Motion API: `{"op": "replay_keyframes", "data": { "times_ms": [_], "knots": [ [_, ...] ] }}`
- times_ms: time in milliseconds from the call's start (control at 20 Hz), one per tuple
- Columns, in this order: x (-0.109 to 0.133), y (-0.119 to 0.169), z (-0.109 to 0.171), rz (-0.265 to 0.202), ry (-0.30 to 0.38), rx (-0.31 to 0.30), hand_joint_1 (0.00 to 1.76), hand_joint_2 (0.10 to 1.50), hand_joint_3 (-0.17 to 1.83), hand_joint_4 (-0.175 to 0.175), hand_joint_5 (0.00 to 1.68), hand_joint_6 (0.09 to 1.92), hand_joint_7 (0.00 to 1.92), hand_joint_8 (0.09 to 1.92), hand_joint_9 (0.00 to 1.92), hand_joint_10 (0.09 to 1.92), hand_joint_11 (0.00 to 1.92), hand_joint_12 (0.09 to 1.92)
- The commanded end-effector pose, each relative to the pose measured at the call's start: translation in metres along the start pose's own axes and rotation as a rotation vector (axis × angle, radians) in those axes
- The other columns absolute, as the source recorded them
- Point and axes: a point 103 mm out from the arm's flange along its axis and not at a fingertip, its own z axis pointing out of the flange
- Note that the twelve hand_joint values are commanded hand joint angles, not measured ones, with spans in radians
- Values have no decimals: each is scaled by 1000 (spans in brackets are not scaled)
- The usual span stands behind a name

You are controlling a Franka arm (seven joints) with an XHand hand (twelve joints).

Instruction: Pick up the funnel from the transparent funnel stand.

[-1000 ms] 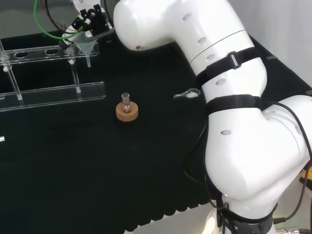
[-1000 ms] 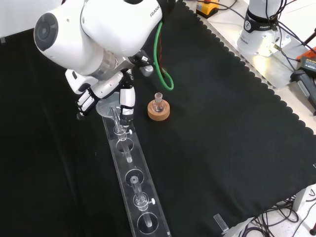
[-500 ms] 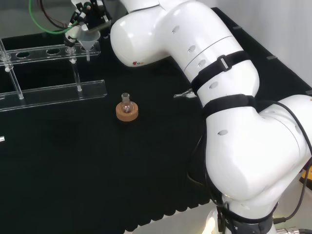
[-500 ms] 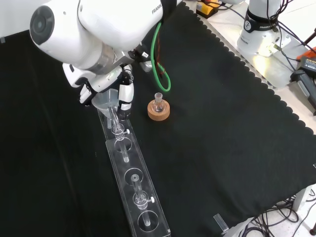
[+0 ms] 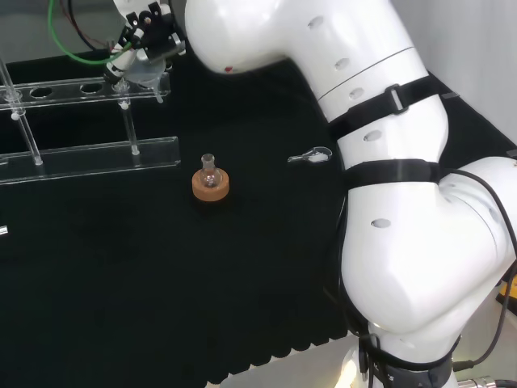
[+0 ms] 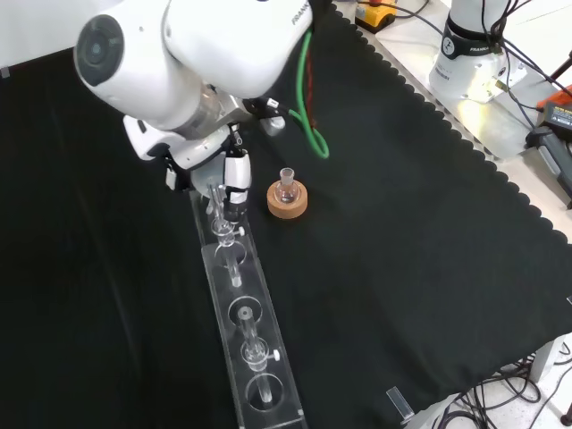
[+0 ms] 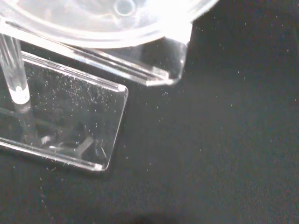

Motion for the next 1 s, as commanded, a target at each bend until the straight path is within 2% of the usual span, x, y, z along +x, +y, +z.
{"op": "replay_keyframes", "data": {
  "times_ms": [50,300,350,600,750,900,1000],
  "knots": [
    [-13,-29,7,-22,30,-270,892,937,345,171,1422,1303,1920,1023,1920,1208,1920,1071],
    [-23,-42,-3,-40,82,-374,972,863,513,175,1463,1310,1920,1051,1920,1265,1920,1130],
    [-28,-49,-9,-45,101,-420,985,854,527,175,1467,1310,1920,1063,1920,1279,1920,1142],
    [-43,-65,-29,-42,151,-496,1021,821,583,175,1485,1317,1920,1098,1920,1311,1920,1171],
    [-71,-82,-57,-38,261,-515,1034,803,617,175,1493,1322,1920,1113,1920,1322,1920,1184],
    [-121,-111,-97,1,415,-527,1043,794,633,175,1498,1324,1920,1120,1920,1329,1920,1192],
    [-148,-126,-113,12,515,-511,1045,792,637,175,1499,1325,1920,1121,1920,1331,1920,1194]
  ]
}}
